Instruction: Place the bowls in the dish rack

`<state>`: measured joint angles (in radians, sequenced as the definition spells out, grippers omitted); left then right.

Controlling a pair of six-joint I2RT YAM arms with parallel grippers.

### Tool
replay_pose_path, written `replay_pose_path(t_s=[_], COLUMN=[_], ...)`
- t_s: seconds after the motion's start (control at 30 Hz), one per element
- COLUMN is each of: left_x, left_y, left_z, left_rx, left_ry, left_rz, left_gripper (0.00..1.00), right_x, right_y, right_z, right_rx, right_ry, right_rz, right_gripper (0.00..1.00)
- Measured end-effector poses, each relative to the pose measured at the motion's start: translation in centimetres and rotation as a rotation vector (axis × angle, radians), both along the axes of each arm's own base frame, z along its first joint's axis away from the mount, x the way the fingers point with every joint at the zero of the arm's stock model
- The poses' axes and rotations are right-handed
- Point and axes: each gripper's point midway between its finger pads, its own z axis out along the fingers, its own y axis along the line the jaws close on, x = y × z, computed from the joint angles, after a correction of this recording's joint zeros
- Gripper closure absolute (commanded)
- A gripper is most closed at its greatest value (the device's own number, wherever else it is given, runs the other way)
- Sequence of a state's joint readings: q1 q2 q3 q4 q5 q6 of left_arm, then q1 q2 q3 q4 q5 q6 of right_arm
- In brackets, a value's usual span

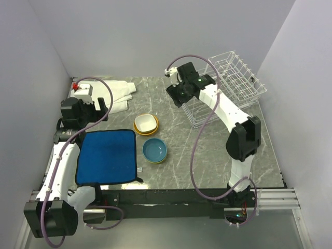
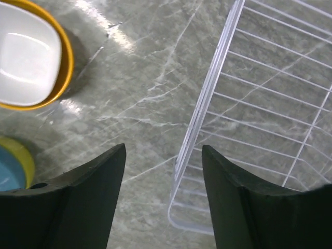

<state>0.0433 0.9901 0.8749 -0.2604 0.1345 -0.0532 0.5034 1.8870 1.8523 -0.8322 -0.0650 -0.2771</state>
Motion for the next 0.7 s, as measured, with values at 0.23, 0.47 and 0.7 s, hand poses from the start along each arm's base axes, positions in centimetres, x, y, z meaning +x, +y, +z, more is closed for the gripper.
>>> replay_pose_path(t_s=[0.23,0.47,0.7], left_x=[-0.1,0.1,0.6], left_y=[0.7,0.7,0.6], left_z=[-0.4,-1.4,-2.8], left_rx=[-0.022,-0.034,-0.045], left_ry=[0.014,0.047,0.089], left_rz=[0.012,0.004,-0.002], left_gripper=[0.03,0.03,0.03], right_x=[3.5,5.9,6.0], right_y=[-0.4,-2.0,-2.4], right_z=[-4.4,-5.9,-6.0], right_rx=[-0.045,-0.077,-0.095], right_ry=[0.065,0.083,0.091], right_rz=[-0.032,-0.077,-0.08], right_gripper=[0.43,0.47,0.53])
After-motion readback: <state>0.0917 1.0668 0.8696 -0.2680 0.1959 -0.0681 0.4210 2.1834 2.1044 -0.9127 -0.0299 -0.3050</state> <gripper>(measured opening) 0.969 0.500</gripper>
